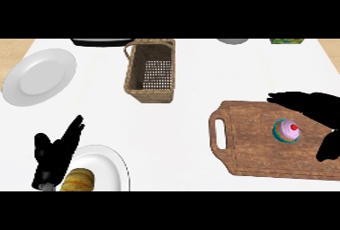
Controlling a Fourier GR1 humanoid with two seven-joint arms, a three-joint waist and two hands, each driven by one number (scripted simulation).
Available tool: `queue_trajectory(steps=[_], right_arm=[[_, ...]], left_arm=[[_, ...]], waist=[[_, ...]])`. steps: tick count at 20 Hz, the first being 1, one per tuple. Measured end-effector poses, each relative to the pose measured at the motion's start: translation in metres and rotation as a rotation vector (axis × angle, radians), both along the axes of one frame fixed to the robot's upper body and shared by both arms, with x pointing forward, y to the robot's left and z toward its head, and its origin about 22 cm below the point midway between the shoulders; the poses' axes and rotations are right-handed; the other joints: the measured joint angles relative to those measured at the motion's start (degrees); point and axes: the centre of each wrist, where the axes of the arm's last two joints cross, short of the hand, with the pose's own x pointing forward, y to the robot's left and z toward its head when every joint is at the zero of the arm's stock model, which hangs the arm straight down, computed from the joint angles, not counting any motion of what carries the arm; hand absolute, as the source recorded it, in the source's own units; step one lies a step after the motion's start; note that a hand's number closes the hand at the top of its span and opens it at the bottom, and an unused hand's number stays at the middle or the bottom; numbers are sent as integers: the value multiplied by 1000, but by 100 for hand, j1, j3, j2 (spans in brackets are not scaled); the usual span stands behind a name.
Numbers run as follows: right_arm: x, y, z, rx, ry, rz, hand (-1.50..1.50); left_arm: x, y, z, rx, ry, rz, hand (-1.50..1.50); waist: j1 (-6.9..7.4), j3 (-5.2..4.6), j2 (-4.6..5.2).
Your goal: Pick the cupcake from the cutting board and place it in the basket
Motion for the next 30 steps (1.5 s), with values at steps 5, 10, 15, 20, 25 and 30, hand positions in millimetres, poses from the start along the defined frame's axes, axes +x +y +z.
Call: queue_trajectory(steps=[5, 10, 15, 20, 25, 30], right_arm=[[1, 0, -16, -11, 15, -7, -150], [3, 2, -23, -7, 12, 1, -150], [5, 0, -31, -3, 7, -6, 150], [6, 0, -34, -25, -43, 54, 150], [6, 3, -39, -45, -118, 105, 150], [10, 2, -41, -51, -152, 122, 150]], left_arm=[[-1, 2, 3, 2, 6, 3, 0], [0, 11, 3, -6, 14, 4, 0], [-2, 8, 0, -5, 6, -2, 0], [-1, 4, 0, -4, 6, 3, 0], [-1, 1, -2, -5, 4, 2, 0], [-2, 5, 0, -2, 4, -4, 0]], waist=[[1, -5, 5], [-8, -4, 2], [-15, 6, -7], [-7, 1, -4], [-15, -8, -21], [-7, -18, -24]])
